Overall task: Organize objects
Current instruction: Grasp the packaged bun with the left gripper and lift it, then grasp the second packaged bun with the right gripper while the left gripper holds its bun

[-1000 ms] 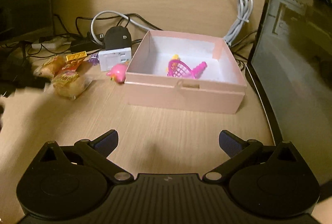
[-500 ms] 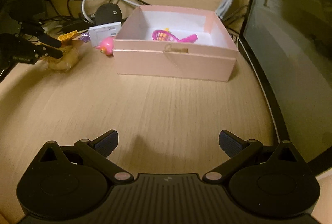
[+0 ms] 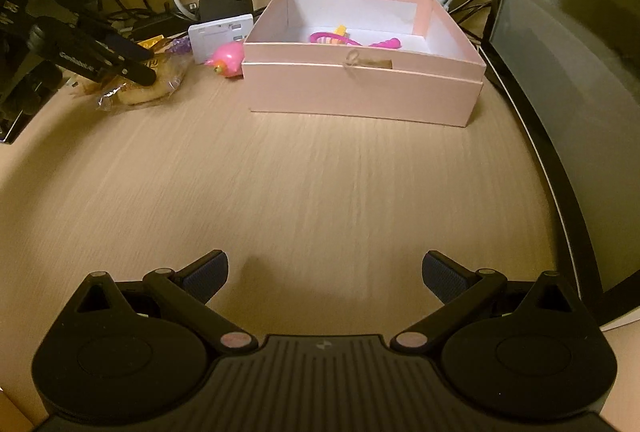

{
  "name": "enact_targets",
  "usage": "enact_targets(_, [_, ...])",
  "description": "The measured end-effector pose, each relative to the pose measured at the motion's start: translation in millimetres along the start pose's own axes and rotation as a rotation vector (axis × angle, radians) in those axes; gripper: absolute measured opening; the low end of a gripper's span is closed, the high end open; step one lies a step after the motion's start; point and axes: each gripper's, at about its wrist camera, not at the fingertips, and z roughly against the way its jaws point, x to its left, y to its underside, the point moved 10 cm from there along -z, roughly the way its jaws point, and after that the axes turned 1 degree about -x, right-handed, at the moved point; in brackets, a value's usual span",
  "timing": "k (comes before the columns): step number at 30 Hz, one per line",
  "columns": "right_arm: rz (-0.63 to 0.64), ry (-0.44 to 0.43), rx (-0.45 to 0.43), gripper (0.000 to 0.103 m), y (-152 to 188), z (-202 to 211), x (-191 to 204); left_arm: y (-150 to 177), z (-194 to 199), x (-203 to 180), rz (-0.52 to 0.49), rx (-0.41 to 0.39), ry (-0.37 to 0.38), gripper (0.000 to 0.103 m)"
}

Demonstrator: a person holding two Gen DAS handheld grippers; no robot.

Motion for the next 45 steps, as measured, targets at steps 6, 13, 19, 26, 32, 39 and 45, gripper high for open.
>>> enact_targets(6, [-0.008,0.016,-0.009,0.103,3,6,0,9,-8,-8,0.019,0.030,-0.016,0.074])
enact_targets(13, [-0.044,0.022,0.010,0.103,13,6,-2,24,4,-17,0.192,0.019,-0.043,0.059])
enact_targets(19, [-0.040,0.001,-0.047,0.103,1,14,12,47,28,-46,0.315,-0.011,-0.050,0.057])
enact_targets(26, [0.043,-0.024,-0.077,0.103,-26,6,45,92,73,-50,0.710,-0.135,-0.044,0.056])
enact_targets(32, [0.096,-0.085,-0.104,0.103,-65,-5,90,135,109,-31,0.894,-0.172,-0.142,0.056])
enact_targets(39, [0.175,-0.195,-0.172,0.103,-128,-16,177,178,162,-7,0.943,-0.212,-0.227,0.056])
enact_targets(45, [0.214,-0.253,-0.238,0.103,-180,-56,270,209,177,7,0.982,-0.230,-0.254,0.056])
